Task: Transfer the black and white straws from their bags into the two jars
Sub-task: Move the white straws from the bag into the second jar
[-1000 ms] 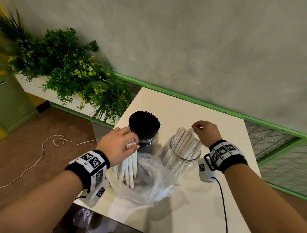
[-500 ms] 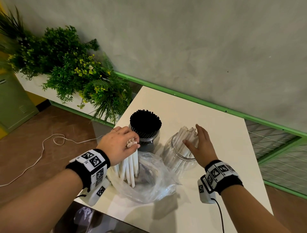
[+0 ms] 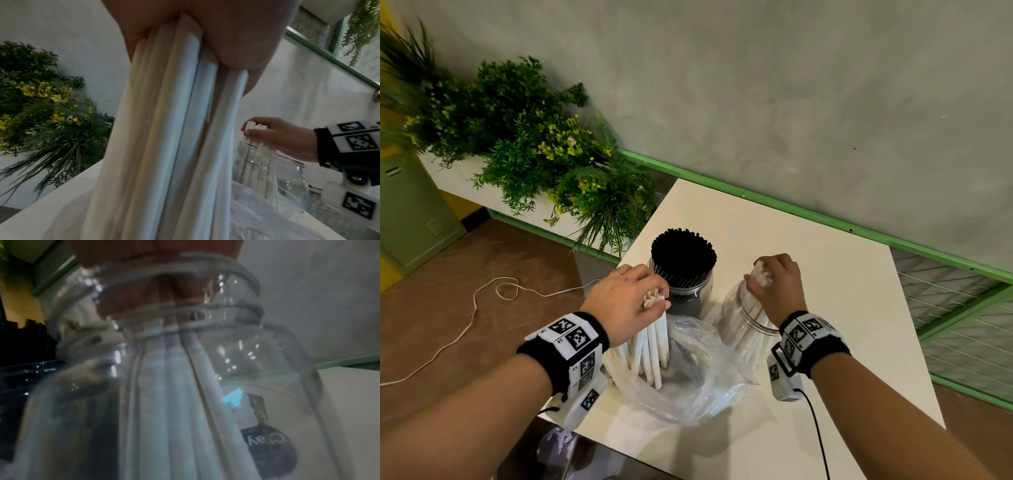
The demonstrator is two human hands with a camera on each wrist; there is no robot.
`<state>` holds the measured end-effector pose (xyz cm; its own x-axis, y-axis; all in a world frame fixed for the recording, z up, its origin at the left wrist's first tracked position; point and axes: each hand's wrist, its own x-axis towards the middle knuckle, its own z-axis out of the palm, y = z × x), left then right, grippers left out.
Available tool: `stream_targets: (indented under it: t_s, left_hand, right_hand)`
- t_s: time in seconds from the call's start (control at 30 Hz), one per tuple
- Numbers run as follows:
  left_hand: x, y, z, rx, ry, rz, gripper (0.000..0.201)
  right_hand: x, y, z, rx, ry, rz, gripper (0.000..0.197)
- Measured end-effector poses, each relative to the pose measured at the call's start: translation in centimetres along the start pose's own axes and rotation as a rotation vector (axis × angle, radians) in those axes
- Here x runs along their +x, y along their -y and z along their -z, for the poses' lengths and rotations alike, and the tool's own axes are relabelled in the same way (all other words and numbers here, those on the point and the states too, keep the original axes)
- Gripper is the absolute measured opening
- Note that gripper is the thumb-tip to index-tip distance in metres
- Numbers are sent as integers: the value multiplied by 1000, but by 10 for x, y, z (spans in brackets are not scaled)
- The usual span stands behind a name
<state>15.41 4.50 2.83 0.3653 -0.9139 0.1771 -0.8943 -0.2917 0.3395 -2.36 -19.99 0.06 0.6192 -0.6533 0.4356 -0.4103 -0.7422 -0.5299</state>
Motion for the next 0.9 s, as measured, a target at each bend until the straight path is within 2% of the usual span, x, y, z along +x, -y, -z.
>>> stream_targets:
  t_s: [0.17,0.3,0.43,0.57,0.67,0.77,0.9]
  left_hand:
    - [0,0,2,5,7,0,34]
    - [0,-1,2,7,13,-4,34]
    - [-1,0,1,14,9,-8,34]
    - [-2,0,1,11,-6,-23,33]
    - [-3,0,1,9,-9,-25,33]
    - [-3,0,1,0,-11,-25,34]
    - [-4,-1,1,4,-4,-18,34]
  right_hand:
    - [6,-10,15,12,-81,6,21]
    - [7,-16,21,62,-4,-52,36]
    - [6,-19,18,-6,56,33,48]
    - [6,-22,15,-68,75,105,33]
    - [10,-18,18,1,26,59,21]
    - [10,-17,19,12,-6,10,22]
    - [8,-20,18,-53,53,23,24]
